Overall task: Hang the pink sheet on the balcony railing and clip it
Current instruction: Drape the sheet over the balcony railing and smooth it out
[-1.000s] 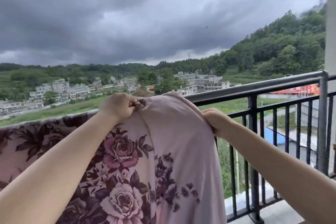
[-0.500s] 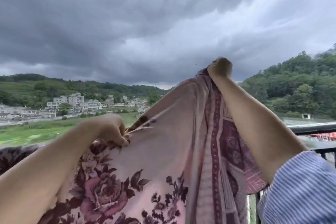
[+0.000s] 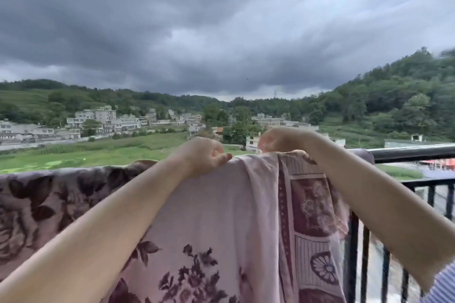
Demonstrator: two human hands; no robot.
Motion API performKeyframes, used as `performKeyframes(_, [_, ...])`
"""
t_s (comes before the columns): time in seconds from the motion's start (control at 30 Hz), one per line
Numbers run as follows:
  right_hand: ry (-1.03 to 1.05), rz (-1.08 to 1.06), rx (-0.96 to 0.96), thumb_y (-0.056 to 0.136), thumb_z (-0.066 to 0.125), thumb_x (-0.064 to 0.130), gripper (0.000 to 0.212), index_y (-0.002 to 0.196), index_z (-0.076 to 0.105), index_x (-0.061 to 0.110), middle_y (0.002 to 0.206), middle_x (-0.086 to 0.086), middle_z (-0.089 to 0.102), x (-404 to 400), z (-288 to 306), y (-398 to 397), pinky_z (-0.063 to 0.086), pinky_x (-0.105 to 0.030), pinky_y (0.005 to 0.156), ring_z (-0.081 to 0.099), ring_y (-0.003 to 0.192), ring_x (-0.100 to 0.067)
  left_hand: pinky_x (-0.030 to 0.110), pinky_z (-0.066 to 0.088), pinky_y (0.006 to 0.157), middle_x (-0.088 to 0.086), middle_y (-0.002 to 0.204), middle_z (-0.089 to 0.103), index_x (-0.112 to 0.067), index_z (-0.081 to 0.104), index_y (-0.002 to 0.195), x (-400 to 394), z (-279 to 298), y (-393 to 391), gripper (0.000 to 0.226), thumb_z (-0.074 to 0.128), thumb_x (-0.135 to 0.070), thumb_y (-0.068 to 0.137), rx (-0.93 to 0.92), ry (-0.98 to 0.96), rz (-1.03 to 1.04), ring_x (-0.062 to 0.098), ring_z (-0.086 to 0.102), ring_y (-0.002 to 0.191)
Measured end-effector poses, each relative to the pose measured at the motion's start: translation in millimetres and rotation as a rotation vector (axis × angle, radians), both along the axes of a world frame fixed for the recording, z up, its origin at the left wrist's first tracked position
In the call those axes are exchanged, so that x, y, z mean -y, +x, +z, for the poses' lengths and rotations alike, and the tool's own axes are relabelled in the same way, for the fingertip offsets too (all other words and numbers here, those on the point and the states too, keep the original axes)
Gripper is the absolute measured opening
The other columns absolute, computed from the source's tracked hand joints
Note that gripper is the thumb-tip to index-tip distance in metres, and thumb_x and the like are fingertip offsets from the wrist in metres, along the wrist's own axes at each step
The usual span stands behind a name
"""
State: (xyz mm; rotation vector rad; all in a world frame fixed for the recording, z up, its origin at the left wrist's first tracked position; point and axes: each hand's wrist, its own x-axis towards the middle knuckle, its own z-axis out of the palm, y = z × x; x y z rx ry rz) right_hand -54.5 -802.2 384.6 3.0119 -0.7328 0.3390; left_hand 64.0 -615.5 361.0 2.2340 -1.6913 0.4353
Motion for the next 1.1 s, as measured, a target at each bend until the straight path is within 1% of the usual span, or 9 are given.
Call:
performKeyframes(0.13, [-0.105,-0.047,0.385,0.088,0.053,0.03,0.031,0.091,0.064,0.001,0.091,-0.017,0.068,-6.0,-44.1,-61.2,0.043,-0.029,0.066,0.059,0.077,-0.021,0.035,0.044,0.085,0.01,0.119,0.06,-0.012,0.056,0.109,30.4,-28.7,-29.0,0.034,0.041,-0.038,0.091,0.207,-0.095,0.029,0.029,0.056,0.11])
performKeyframes(0.23, [-0.154,-0.367,0.72,0.062,0.044,0.079,0.092,0.116,0.052,0.006,0.115,-0.013,0.058,-16.5,-98.9,-97.3,0.045,-0.04,0.09,0.053,0.108,-0.029,0.034,0.041,0.091,0.007,0.12,0.059,-0.016,0.054,0.113,37.1,-38.2,-32.4,0.036,0.039,-0.04,0.09,0.275,-0.148,0.057,0.027,0.055,0.111])
performKeyframes(0.3, [0.217,-0.519,0.835,0.043,0.04,0.092,0.122,0.129,0.038,0.005,0.126,-0.014,0.051,-22.9,-130.9,-97.6,0.042,-0.044,0.101,0.048,0.117,-0.029,0.035,0.041,0.092,0.005,0.118,0.06,-0.018,0.053,0.113,39.5,-40.0,-31.9,0.036,0.039,-0.041,0.09,0.289,-0.161,0.059,0.025,0.056,0.11])
performKeyframes(0.4, [0.846,-0.417,0.989,0.061,0.078,0.044,0.068,0.113,0.054,0.007,0.105,-0.012,0.065,-26.2,-148.1,-70.7,0.051,-0.043,0.091,0.062,0.096,-0.026,0.034,0.041,0.091,0.005,0.119,0.06,-0.016,0.051,0.113,38.7,-39.2,-34.9,0.035,0.037,-0.04,0.09,0.31,-0.14,0.075,0.025,0.056,0.11])
performKeyframes(0.47, [0.698,-0.422,0.986,0.073,0.071,0.019,0.017,0.078,0.061,0.008,0.08,-0.013,0.065,-25.3,-144.9,-61.3,0.055,-0.043,0.073,0.064,0.078,-0.028,0.034,0.04,0.093,0.006,0.122,0.059,-0.017,0.051,0.115,35.7,-36.3,-39.3,0.036,0.036,-0.039,0.091,0.304,-0.106,0.088,0.025,0.055,0.112])
performKeyframes(0.6, [0.336,-0.465,0.968,0.083,0.055,0.009,0.023,0.061,0.057,0.008,0.055,-0.001,0.054,-18.3,-112.0,-99.6,0.044,-0.024,0.057,0.052,0.064,-0.024,0.037,0.038,0.094,0.009,0.123,0.059,-0.018,0.056,0.113,37.0,-30.4,-46.7,0.042,0.03,-0.045,0.093,0.196,-0.087,0.156,0.027,0.054,0.114])
performKeyframes(0.73, [-0.047,-0.533,1.007,0.085,0.05,0.015,0.022,0.095,0.069,0.01,0.095,-0.017,0.07,22.5,-51.1,-145.6,0.039,-0.026,0.07,0.06,0.093,-0.032,0.036,0.043,0.088,0.013,0.118,0.059,-0.009,0.049,0.12,59.0,-27.1,-71.7,0.062,0.036,-0.059,0.086,0.346,-0.211,0.174,0.029,0.056,0.108])
performKeyframes(0.87, [-0.162,-0.434,0.914,0.081,0.047,0.008,0.021,0.088,0.067,0.006,0.096,-0.019,0.068,78.1,21.8,-130.3,0.033,-0.043,0.1,0.059,0.098,-0.034,0.038,0.045,0.088,0.016,0.113,0.059,-0.008,0.059,0.113,91.5,-14.1,-94.0,0.041,0.044,-0.038,0.089,0.244,-0.361,0.263,0.033,0.054,0.107])
performKeyframes(1.1, [-0.233,-0.288,0.597,0.089,0.039,0.015,0.041,0.129,0.039,0.008,0.122,-0.023,0.056,148.3,84.3,-57.4,0.035,-0.045,0.101,0.05,0.115,-0.037,0.043,0.046,0.087,0.022,0.115,0.055,-0.002,0.054,0.112,137.7,35.6,-88.0,0.027,0.041,-0.007,0.089,0.096,-0.46,0.549,0.04,0.056,0.105])
